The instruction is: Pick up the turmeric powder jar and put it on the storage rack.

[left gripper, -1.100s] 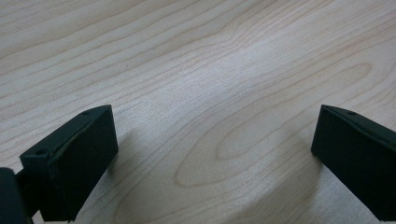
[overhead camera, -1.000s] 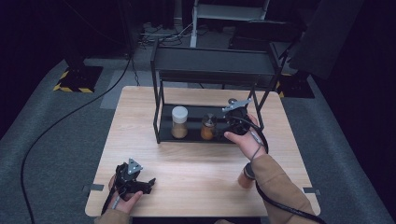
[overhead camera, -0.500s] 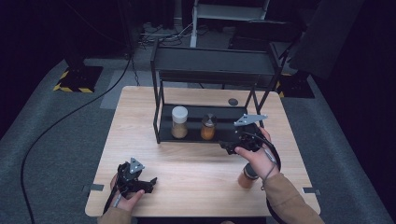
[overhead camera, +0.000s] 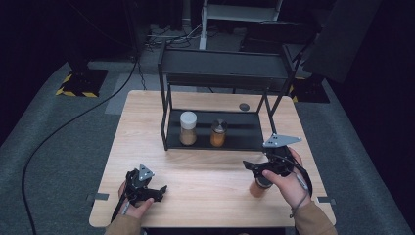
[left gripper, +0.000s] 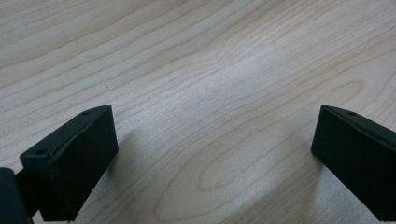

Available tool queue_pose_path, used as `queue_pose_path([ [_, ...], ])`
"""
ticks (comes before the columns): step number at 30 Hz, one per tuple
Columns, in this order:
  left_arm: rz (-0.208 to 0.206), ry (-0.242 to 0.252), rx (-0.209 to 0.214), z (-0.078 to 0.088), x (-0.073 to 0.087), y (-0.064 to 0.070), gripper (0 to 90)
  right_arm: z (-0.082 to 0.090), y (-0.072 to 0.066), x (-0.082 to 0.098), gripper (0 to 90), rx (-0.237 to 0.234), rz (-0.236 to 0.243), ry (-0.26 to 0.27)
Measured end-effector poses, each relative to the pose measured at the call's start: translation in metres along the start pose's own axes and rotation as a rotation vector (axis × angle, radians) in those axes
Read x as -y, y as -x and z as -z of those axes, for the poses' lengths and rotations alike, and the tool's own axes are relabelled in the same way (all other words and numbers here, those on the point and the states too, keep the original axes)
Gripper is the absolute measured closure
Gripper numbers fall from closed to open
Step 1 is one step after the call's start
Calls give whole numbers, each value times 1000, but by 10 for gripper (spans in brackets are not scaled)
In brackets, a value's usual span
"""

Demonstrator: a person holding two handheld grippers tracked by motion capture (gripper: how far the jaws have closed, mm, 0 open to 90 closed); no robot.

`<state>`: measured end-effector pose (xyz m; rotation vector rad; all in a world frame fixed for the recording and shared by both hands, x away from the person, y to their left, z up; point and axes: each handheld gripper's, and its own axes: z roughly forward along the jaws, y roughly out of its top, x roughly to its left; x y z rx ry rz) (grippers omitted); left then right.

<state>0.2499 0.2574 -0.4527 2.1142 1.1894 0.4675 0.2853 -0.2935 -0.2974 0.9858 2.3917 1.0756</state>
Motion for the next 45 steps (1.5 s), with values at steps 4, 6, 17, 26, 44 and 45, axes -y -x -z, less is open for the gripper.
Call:
queue_pose_path([
  [4,2,-2,-1,-1,-2,0,2,7,-3,12,81,8,-5,12],
  [6,3,-2,-3,-1,-2,1,2,10,-4,18,79,10,-4,23],
  [17,5,-2,-5,-3,-3,1,2,15,-9,51,78,23,-17,60],
  [26,6,-2,-7,-3,-4,2,2,14,-7,71,77,24,-45,58],
  [44,6,-2,-7,-3,-4,2,2,4,1,103,76,34,-73,41],
  [45,6,-2,-7,-3,-4,2,2,3,1,105,76,32,-73,38],
])
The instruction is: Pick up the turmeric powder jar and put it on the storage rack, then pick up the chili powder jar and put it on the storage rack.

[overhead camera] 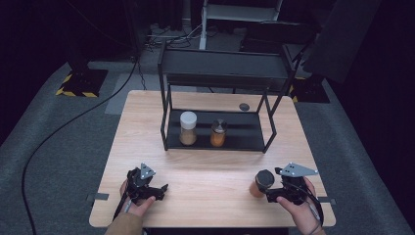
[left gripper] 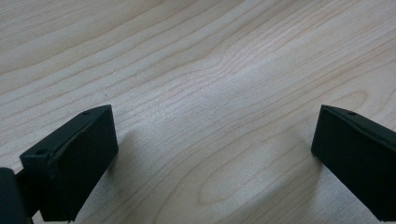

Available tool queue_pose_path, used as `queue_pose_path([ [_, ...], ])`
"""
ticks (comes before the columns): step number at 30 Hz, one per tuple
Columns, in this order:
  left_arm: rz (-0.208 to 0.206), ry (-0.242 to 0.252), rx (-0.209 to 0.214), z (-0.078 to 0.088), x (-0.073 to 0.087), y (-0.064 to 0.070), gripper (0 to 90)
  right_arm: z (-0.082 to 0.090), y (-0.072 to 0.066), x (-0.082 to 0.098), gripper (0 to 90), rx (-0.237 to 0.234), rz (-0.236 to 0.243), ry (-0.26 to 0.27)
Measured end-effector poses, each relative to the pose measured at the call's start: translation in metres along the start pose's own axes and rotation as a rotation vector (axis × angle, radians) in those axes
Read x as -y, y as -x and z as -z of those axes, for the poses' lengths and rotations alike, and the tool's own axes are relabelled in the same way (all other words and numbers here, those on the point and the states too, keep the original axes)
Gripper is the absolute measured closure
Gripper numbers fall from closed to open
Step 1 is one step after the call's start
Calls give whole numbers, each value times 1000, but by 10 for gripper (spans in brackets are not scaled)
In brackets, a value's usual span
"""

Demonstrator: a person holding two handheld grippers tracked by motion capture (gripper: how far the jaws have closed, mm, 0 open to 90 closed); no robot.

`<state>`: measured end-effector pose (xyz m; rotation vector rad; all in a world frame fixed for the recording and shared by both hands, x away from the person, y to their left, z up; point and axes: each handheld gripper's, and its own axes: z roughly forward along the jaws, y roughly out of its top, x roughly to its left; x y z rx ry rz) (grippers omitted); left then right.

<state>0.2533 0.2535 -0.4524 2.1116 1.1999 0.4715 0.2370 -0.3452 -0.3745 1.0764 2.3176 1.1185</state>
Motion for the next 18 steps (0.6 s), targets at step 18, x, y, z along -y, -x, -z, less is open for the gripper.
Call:
queue_pose_path([
  [18,-1,0,1,0,0,0,2,-25,3,10,180,-3,20,-52],
])
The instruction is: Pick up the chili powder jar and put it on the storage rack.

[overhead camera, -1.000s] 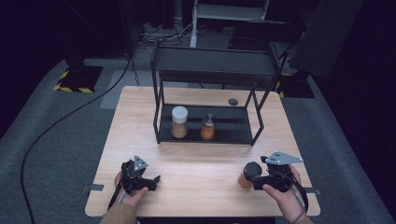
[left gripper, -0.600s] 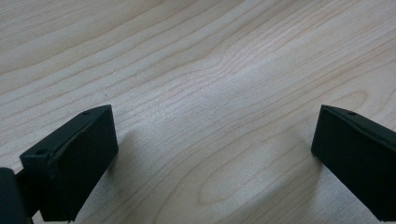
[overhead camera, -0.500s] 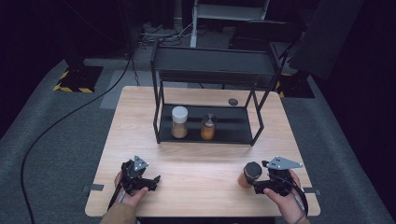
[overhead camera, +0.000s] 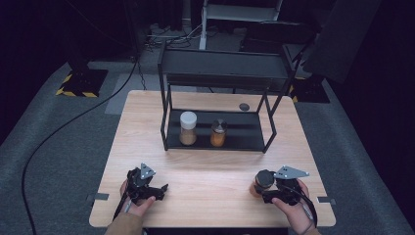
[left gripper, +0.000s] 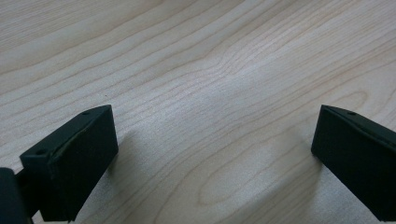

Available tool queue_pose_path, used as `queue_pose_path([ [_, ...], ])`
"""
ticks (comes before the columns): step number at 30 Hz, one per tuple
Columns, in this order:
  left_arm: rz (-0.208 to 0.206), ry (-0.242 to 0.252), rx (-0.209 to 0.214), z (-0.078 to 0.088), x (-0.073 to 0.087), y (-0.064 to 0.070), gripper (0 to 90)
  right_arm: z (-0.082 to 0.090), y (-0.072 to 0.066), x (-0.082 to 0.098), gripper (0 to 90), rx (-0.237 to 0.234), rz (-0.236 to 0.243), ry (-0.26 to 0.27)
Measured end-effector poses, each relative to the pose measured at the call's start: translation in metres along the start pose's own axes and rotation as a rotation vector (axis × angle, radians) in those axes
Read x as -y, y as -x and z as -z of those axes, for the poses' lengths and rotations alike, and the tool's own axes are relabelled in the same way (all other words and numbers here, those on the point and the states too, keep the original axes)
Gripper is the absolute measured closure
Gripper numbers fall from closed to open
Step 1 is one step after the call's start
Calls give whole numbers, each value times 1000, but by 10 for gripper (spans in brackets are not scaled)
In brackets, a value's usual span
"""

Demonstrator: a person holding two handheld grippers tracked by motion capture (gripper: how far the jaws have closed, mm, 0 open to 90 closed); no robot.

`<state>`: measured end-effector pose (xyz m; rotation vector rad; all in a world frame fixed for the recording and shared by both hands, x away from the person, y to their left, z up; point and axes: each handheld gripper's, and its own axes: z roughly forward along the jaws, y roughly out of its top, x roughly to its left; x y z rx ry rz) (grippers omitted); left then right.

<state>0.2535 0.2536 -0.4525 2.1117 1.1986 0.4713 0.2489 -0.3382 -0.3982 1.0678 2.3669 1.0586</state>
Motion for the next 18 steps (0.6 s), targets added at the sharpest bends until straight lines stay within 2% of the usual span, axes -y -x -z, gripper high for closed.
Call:
queue_pose_path([
  [7,0,0,0,0,0,0,2,-12,3,-4,308,-25,25,-52],
  [12,0,1,-1,0,0,0,2,-12,0,-6,312,-18,53,-58],
  [18,1,1,-1,0,0,0,2,-12,-1,-8,313,-17,53,-63],
])
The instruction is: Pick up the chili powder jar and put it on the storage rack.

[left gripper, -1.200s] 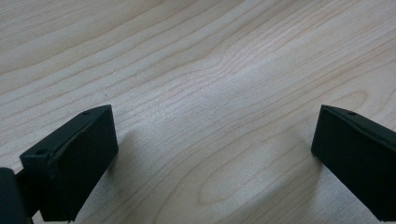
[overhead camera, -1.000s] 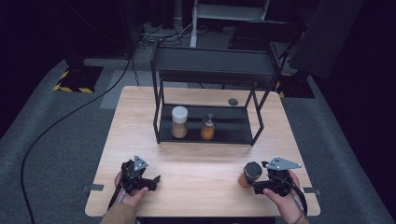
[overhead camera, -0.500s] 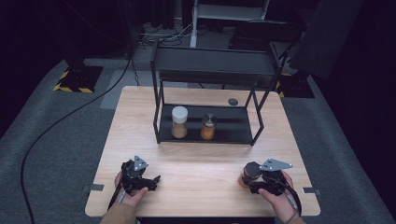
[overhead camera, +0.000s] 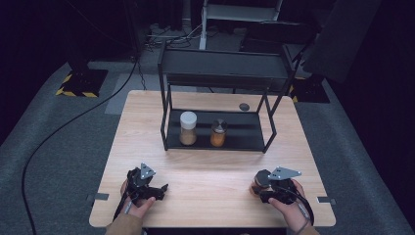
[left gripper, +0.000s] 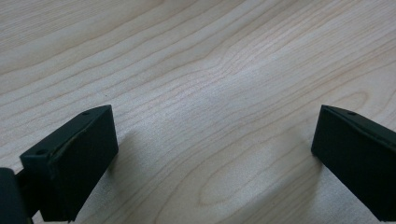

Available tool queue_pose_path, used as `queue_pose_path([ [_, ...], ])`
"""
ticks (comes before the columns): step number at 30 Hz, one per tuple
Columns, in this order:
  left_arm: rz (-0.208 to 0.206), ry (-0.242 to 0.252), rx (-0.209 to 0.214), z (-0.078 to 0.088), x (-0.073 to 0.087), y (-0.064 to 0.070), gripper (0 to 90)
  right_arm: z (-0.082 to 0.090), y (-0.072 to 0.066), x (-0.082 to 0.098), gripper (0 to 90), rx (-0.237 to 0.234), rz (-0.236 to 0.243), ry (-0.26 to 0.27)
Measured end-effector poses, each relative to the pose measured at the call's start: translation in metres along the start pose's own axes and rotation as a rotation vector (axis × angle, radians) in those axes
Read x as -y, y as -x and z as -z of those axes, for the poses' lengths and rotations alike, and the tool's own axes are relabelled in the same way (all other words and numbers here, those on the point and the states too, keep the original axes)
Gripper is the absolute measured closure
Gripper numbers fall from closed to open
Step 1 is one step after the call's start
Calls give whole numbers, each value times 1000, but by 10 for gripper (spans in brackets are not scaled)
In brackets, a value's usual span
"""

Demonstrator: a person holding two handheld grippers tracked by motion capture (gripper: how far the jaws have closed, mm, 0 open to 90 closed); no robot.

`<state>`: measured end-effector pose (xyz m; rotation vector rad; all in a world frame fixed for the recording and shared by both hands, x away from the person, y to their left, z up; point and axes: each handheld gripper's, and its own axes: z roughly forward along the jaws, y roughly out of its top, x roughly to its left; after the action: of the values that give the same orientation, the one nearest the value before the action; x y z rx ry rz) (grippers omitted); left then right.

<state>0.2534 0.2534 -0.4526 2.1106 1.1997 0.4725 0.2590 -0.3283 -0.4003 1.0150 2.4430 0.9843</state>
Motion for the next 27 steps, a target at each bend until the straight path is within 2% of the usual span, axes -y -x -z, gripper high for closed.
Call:
queue_pose_path([
  [17,0,0,0,0,0,0,2,15,1,-14,313,3,6,22],
  [27,2,1,-2,0,1,1,2,16,3,-39,313,4,41,22],
])
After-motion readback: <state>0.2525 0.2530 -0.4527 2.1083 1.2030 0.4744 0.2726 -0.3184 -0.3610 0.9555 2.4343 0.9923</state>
